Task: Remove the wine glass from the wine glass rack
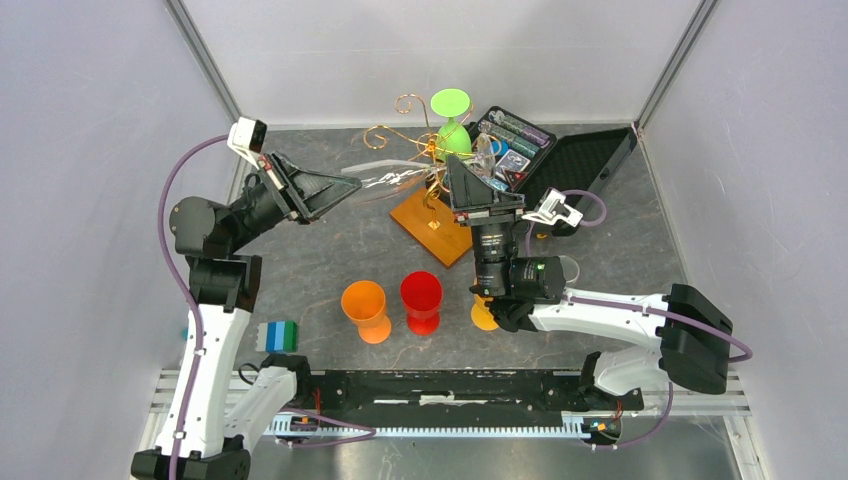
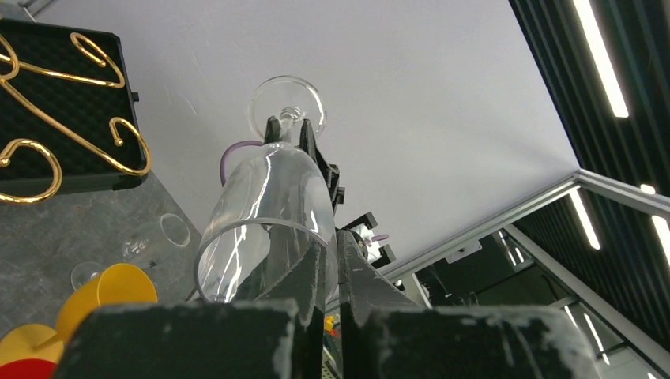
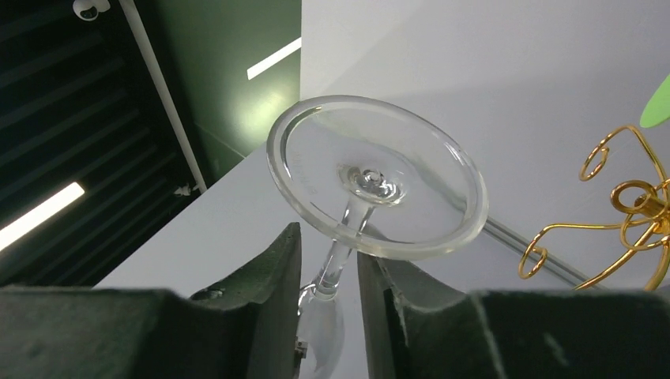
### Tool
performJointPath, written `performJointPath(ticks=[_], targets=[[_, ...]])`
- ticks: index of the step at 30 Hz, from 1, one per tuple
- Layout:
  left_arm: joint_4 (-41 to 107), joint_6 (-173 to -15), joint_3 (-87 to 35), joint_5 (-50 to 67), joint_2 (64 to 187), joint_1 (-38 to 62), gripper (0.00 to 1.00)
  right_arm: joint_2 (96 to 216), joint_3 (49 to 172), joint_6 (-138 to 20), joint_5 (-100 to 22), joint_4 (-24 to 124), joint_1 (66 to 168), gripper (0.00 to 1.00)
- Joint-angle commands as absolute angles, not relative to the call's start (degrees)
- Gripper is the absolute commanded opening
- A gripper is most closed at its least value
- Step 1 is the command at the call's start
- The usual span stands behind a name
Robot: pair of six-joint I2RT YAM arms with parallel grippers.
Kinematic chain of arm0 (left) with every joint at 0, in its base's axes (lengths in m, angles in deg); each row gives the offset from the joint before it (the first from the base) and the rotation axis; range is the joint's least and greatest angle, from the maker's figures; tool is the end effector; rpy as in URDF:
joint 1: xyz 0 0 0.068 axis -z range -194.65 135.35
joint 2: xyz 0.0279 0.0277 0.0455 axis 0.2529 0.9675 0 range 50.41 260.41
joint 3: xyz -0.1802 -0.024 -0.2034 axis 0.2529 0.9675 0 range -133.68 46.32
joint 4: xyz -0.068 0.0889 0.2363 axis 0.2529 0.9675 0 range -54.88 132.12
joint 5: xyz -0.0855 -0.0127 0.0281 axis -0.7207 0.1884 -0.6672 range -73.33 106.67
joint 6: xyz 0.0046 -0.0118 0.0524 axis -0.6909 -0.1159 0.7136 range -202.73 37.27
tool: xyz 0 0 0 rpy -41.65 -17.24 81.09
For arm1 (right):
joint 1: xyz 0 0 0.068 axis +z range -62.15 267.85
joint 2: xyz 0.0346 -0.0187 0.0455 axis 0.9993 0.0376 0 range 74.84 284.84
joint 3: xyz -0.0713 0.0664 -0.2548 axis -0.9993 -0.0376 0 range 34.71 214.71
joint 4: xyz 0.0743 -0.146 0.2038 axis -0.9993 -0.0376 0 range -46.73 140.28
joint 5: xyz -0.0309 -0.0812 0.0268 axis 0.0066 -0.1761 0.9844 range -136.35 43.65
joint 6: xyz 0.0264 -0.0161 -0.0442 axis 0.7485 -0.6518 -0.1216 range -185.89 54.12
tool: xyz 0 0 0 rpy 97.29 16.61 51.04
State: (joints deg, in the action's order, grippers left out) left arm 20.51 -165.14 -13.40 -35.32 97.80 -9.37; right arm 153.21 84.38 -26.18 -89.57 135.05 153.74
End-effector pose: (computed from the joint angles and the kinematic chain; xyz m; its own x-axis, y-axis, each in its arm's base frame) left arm 0.1501 -0.0421 0.4621 -0.6899 -0.5492 -0.4716 0.5470 0.0311 -0.8365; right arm 0.1311 0.2331 0.3899 -0.0644 0.9957 -0.0664 -0.6081 0.0136 0.7938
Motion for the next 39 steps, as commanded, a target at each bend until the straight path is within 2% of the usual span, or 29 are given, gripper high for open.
performJointPath(ticks=[1, 10, 15, 19, 23, 29, 39], targets=[[20.7, -159.1, -17.7, -32.8, 97.8, -9.2, 0.02, 151.7, 84.0, -27.8, -86.6, 155.2, 153.8, 0.39], [27.6, -151.1, -25.1, -28.4, 98.6, -9.2, 0.02, 148.7, 80.8, -27.9, -86.2, 154.3, 153.7, 0.66], [33.8, -144.6, -29.5, -25.3, 99.9, -9.2, 0.02, 147.4, 78.9, -24.8, -84.9, 151.7, 153.7, 0.75], [45.8, -133.5, -34.6, -19.0, 100.1, -9.2, 0.02, 145.5, 77.3, -22.4, -82.2, 147.3, 153.7, 0.76], [60.8, -119.8, -40.2, -5.5, 99.3, -9.2, 0.02, 142.1, 75.9, -22.1, -79.8, 140.2, 153.7, 0.76], [73.3, -107.7, -42.1, 12.6, 97.7, -9.2, 0.02, 136.3, 73.9, -25.9, -80.2, 127.7, 153.7, 0.76], [87.2, -99.6, -35.9, 19.6, 96.3, -9.2, 0.02, 128.2, 68.0, -31.8, -85.8, 119.3, 153.7, 0.71]])
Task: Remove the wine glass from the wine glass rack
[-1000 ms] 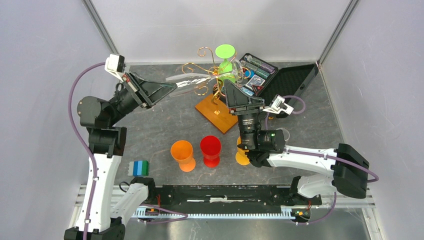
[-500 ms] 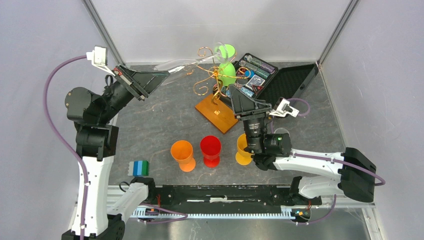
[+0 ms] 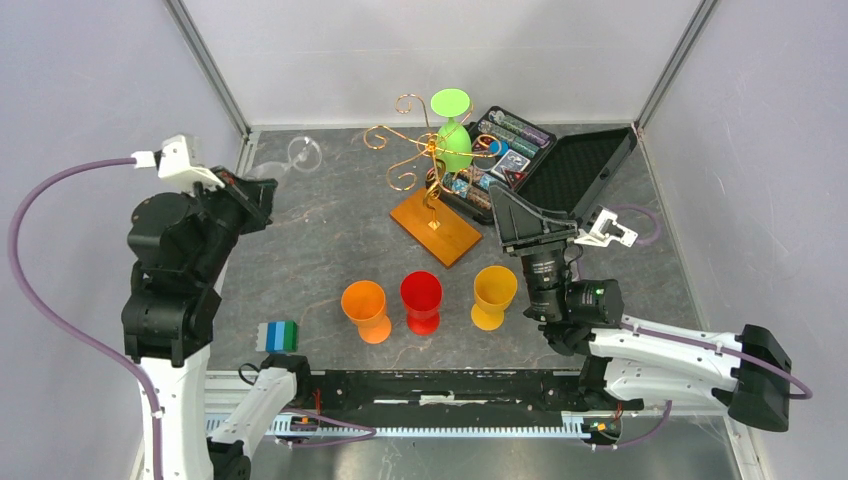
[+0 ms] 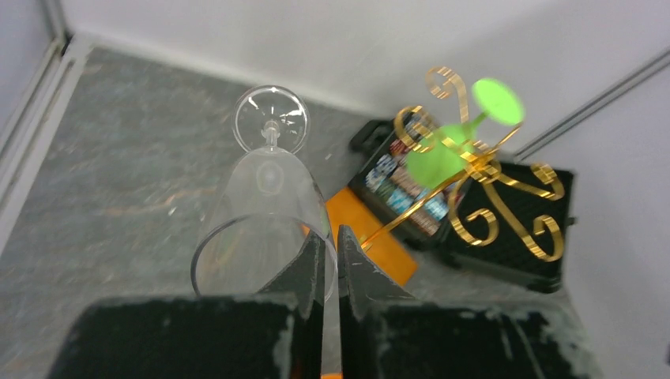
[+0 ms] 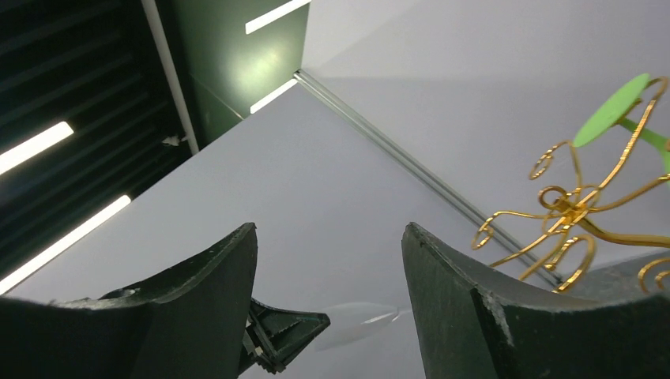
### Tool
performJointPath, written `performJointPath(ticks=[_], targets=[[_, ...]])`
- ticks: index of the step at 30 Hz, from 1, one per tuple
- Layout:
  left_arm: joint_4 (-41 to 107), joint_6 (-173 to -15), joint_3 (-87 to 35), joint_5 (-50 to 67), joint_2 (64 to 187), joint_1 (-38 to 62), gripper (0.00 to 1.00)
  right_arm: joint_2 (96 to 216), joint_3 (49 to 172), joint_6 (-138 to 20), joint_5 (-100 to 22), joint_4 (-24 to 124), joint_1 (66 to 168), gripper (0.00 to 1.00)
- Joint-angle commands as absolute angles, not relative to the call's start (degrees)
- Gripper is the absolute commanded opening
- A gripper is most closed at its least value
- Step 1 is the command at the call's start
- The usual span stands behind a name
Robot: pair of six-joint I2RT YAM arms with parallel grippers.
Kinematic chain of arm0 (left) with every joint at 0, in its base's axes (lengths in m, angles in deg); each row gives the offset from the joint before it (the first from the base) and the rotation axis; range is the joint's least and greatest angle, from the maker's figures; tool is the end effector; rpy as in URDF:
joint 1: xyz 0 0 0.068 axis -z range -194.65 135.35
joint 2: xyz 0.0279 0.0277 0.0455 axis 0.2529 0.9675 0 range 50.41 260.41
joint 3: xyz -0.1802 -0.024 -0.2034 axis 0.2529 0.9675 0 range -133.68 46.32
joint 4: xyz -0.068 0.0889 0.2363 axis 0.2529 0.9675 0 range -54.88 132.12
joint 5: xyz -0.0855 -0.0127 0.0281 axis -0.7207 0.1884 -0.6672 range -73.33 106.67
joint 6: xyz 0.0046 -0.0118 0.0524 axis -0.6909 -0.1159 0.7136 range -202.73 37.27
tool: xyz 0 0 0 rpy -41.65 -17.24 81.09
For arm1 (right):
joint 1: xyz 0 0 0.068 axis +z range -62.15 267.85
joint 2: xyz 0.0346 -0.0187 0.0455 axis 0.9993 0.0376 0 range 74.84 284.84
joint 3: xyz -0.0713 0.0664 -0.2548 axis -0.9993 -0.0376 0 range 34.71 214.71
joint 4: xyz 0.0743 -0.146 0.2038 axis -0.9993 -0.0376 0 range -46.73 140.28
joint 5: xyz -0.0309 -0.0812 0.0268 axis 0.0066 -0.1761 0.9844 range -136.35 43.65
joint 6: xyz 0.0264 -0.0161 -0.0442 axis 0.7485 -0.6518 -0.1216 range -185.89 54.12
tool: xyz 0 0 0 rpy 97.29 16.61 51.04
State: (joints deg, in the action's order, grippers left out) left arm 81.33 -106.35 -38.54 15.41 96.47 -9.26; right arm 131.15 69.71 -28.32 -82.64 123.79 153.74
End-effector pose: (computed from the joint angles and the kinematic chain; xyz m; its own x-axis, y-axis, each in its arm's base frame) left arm 0.0983 -0.0101 0.4897 -0.1640 -0.3869 -0.9074 0.0545 0.9149 -0.4000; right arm 0.0955 0.1617 0.3811 -0.1023 0.9743 -0.2006 -0.6624 0.0837 0.7444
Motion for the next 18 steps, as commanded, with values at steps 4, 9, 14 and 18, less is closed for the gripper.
performJointPath(ticks=[4, 9, 14, 18], targets=[[90.4, -98.7, -32.4, 19.4, 96.4, -9.2, 0.02, 126.2, 65.6, -32.3, -88.2, 119.5, 153.7, 0.71], [94.3, -97.0, -29.8, 18.4, 97.9, -9.2, 0.02, 124.6, 63.5, -32.2, -89.6, 118.7, 153.7, 0.7], [98.5, -95.2, -28.8, 17.3, 101.5, -9.2, 0.02, 123.4, 62.1, -31.5, -91.6, 117.5, 153.7, 0.7], [100.1, -95.1, -27.4, 14.7, 104.1, -8.7, 0.02, 122.6, 61.4, -31.4, -92.6, 116.8, 153.7, 0.7]])
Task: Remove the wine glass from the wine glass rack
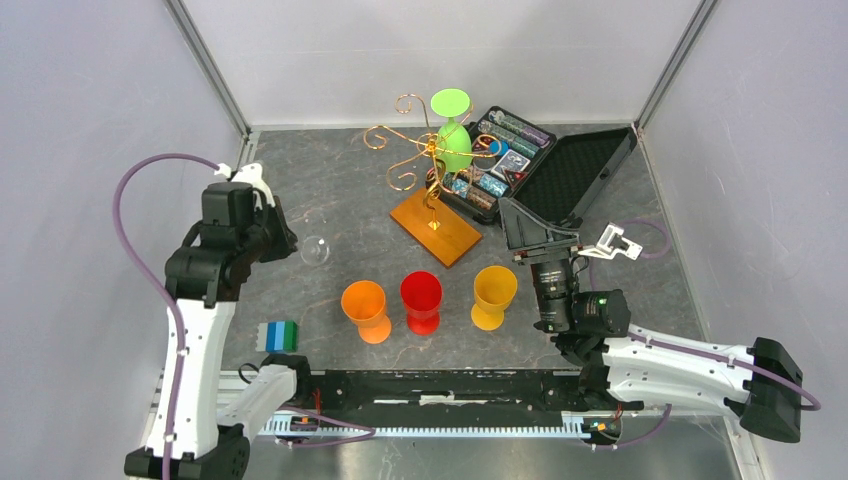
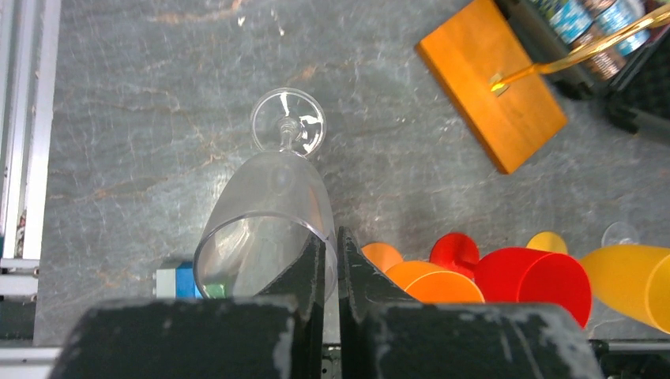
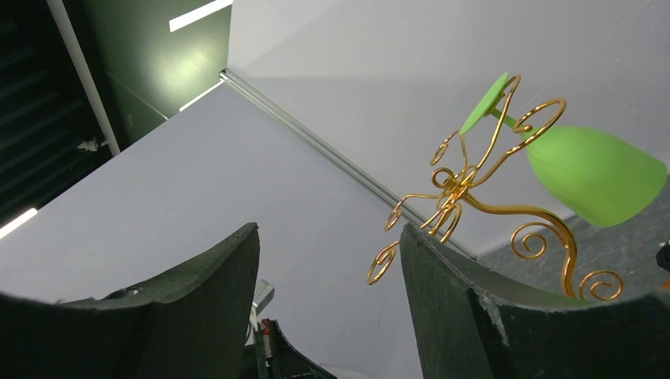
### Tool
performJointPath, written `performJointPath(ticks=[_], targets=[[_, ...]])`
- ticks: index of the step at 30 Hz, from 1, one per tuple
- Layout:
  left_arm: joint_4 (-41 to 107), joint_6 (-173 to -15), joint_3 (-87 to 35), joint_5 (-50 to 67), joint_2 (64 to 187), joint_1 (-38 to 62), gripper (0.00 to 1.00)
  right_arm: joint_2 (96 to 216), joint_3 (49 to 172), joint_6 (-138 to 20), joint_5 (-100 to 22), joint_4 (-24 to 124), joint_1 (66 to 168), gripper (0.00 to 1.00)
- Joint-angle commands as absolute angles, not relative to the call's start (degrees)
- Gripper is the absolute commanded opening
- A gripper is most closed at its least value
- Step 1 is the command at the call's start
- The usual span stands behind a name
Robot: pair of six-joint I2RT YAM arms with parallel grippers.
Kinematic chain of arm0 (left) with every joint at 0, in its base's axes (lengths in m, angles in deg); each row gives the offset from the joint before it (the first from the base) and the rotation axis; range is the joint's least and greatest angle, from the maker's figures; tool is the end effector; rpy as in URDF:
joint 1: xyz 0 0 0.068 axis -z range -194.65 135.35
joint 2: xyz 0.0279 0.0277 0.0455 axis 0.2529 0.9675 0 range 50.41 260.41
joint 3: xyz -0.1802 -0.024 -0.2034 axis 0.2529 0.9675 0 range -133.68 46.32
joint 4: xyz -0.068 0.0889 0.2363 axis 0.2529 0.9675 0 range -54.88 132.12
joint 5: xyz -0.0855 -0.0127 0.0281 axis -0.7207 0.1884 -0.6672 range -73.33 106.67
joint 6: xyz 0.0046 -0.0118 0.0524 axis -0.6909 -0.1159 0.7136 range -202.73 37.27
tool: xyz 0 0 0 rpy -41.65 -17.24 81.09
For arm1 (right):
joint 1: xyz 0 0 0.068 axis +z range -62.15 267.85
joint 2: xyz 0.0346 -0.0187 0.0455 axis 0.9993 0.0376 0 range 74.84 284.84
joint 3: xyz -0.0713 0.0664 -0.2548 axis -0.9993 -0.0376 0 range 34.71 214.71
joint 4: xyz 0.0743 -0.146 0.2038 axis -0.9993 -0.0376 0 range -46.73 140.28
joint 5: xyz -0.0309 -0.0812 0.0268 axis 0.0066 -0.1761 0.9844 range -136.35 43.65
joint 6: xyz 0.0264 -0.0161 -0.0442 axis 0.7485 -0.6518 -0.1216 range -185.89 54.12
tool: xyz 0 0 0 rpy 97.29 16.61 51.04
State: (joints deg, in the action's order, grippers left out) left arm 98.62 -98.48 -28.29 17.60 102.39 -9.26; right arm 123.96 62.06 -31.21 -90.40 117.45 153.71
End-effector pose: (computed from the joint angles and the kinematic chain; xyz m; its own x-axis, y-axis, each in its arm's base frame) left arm 0.1428 -0.0130 0.3994 -0.6492 -0.2114 -0.7306 -0.0982 0.9759 -0.1951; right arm 0.0909 0.1422 0.3488 -0.0200 0.9551 -0.2957 -0.5408 0.2384 0.8066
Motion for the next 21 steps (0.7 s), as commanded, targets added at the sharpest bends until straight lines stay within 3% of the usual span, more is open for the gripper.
performJointPath(ticks=[1, 21], targets=[[100.4, -95.1, -27.3, 13.6, 104.8, -8.5, 0.02, 122.3, 61.2, -31.4, -92.8, 116.6, 153.7, 0.7], [98.5, -98.5, -28.4, 21.4, 117.8, 13.0, 0.02, 119.3, 58.7, -31.5, -96.3, 115.5, 153.7, 0.69]])
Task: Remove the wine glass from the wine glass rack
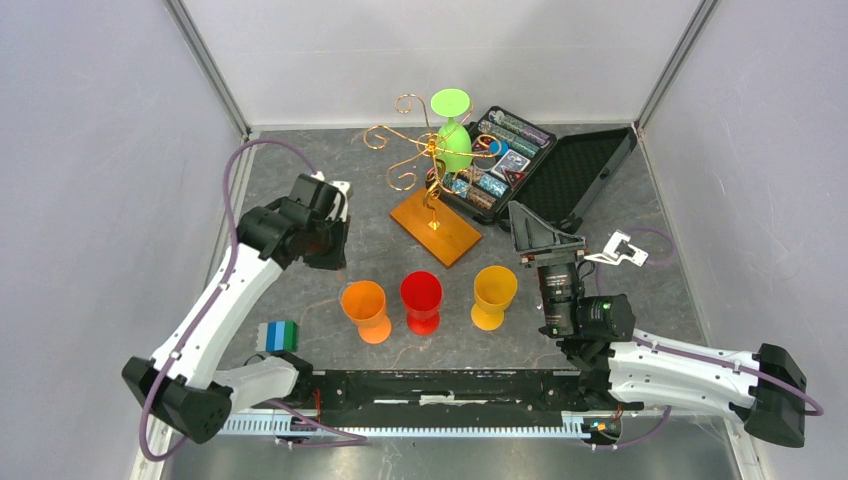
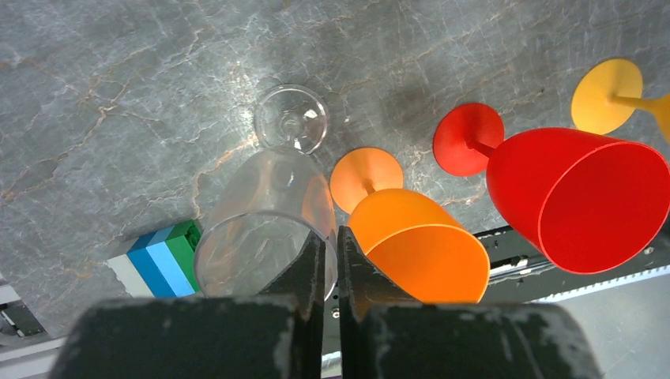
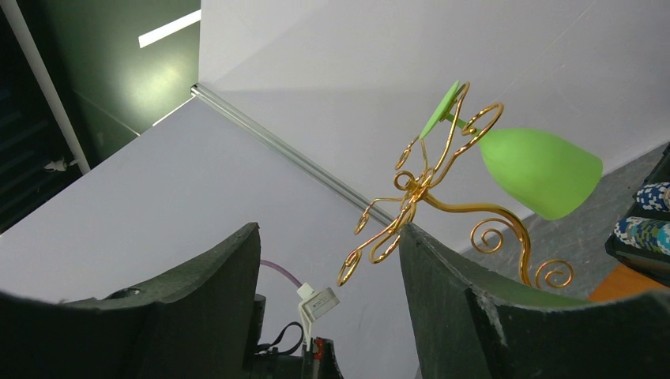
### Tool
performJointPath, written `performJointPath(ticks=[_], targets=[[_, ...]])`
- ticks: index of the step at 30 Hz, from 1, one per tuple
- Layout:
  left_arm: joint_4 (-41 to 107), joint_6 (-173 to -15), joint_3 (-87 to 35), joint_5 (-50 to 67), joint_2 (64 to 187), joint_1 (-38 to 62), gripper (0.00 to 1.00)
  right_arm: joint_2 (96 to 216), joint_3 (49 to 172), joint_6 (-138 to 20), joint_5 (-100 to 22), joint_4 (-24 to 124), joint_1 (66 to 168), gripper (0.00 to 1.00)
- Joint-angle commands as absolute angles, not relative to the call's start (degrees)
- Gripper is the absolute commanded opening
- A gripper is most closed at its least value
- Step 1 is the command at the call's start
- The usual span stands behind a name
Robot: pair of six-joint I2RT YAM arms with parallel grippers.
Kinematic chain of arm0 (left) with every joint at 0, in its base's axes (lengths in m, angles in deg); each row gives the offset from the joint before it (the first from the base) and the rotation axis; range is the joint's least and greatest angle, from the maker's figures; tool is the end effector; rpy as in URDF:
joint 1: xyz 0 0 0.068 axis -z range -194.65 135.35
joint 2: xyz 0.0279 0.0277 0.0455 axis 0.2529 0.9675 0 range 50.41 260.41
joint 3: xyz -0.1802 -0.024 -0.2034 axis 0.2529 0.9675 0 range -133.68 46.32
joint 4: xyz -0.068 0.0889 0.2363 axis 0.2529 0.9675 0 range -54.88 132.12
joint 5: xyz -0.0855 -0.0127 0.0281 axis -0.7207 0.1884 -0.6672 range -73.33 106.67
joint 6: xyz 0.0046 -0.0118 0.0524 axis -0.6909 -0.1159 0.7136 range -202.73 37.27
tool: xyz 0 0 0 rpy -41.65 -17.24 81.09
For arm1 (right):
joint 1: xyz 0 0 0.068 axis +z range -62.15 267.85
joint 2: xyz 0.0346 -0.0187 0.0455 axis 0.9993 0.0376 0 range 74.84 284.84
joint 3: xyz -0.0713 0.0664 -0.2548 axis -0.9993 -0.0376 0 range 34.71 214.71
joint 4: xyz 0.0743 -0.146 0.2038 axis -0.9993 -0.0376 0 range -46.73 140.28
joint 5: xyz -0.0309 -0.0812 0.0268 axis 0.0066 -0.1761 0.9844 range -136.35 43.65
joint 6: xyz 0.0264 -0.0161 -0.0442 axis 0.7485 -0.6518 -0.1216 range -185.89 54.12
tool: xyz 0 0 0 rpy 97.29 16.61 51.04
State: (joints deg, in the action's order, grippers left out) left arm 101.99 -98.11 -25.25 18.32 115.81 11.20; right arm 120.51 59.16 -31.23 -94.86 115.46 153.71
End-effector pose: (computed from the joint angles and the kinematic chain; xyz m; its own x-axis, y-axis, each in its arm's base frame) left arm 0.1812 -0.0867 0.3440 -0.8690 0.1264 -0.4784 0.1998 0.9741 -0.1056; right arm 0.0882 0.1314 0.3373 0.0152 0.9549 -0.2964 -0.4773 0.2674 0.8371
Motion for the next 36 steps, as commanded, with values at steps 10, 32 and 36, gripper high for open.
performJointPath(ticks=[10, 32, 36], targets=[[95.5, -97.9, -28.9, 21.1, 121.6, 14.7, 0.03, 118.2, 59.9, -33.8, -97.2, 111.9, 153.7, 0.71], [92.0, -95.4, -39.3, 24.2, 115.0, 14.6, 0.93, 138.3, 109.3, -53.3, -69.9, 53.7, 135.9, 0.86], [86.4, -96.0, -39.4, 27.6, 112.2, 14.7, 1.0, 143.9, 116.2, -44.6, -57.7, 51.5, 126.5, 0.84]])
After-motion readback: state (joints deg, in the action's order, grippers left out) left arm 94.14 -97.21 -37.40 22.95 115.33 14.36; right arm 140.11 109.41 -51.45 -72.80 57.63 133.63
